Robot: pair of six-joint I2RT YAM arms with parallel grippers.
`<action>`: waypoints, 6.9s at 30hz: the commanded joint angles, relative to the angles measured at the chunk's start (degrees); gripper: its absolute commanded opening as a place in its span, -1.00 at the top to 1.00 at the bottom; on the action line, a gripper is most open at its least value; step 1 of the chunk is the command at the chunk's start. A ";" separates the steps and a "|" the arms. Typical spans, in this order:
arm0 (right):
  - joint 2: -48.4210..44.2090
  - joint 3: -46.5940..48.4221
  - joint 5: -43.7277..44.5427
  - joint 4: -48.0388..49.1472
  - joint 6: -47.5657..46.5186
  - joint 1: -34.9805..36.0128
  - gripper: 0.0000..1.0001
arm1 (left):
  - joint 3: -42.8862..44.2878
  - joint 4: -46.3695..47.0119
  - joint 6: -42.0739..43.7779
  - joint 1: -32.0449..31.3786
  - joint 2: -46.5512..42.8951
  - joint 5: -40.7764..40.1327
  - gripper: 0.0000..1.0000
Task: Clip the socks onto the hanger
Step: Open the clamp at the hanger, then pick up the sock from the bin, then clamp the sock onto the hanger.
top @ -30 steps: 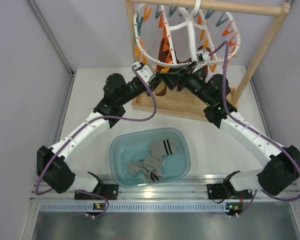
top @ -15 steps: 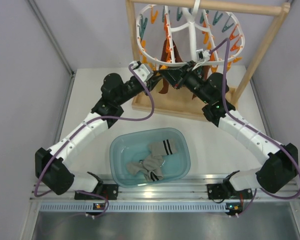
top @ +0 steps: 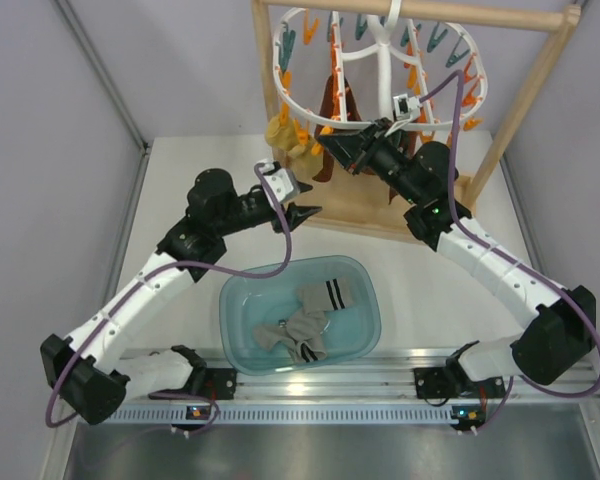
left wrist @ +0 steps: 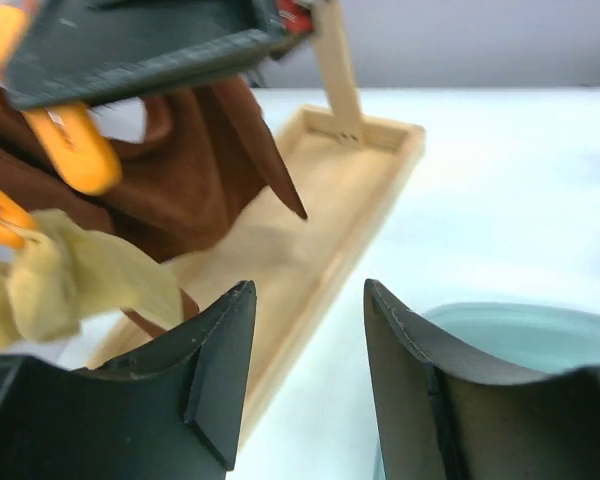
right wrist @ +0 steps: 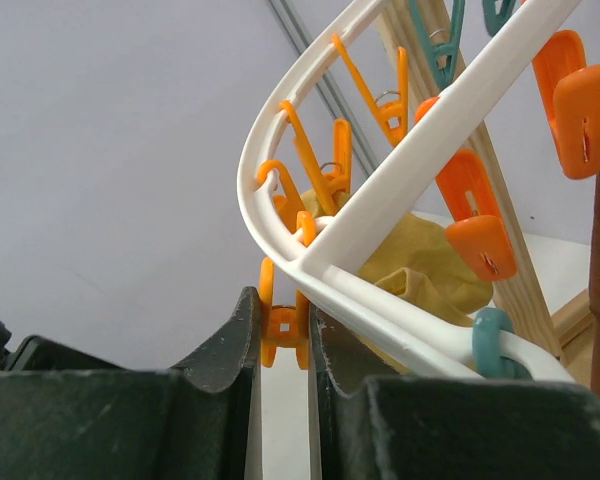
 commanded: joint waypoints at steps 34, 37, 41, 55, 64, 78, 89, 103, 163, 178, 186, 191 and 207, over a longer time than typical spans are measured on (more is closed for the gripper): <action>-0.67 1.85 0.90 1.51 -2.06 -0.76 1.00 | -11.88 -2.84 9.15 -25.35 28.23 -25.45 -0.08; -0.67 1.85 0.81 1.42 -1.98 -0.85 1.00 | -10.13 -4.59 9.07 -24.30 31.58 -23.61 -0.03; -0.85 1.68 0.72 1.16 -2.15 -0.76 1.00 | -8.90 -7.14 8.98 -22.37 32.73 -19.14 0.18; -1.11 2.03 0.98 0.98 -2.77 -0.85 1.00 | -10.12 -6.81 4.49 -23.16 3.33 -16.04 1.00; -1.11 2.38 1.16 1.60 -2.59 -1.03 1.00 | -9.60 1.72 12.06 -22.20 -5.06 -24.56 1.00; -1.29 2.82 0.98 1.33 -3.21 -1.11 1.00 | -4.76 11.48 -4.30 -10.50 -2.42 -22.72 1.00; -1.55 2.29 0.63 1.51 -3.38 -1.11 1.00 | -2.57 12.01 -4.73 -7.69 -1.37 -21.67 1.00; -1.73 1.94 -0.95 1.68 -3.73 -1.20 1.00 | 1.47 14.21 -5.43 -3.29 2.50 -18.07 1.00; -1.11 2.21 -2.00 1.33 -4.96 -1.82 1.00 | -0.37 11.22 -3.94 -0.30 -0.84 -15.43 1.00; -1.11 2.12 -2.01 1.25 -4.88 -1.82 1.00 | 1.48 12.63 -3.59 0.14 0.13 -14.72 1.00; -1.11 1.94 -2.27 1.16 -5.05 -1.82 1.00 | 1.65 12.63 -3.33 0.14 -0.14 -15.60 1.00; -0.94 2.03 -2.44 1.16 -4.70 -1.82 1.00 | 3.23 13.68 -3.59 0.14 1.09 -15.52 1.00; -0.85 2.73 -3.32 0.81 -4.00 -1.82 0.56 | 4.90 14.65 -3.94 0.22 3.03 -16.04 1.00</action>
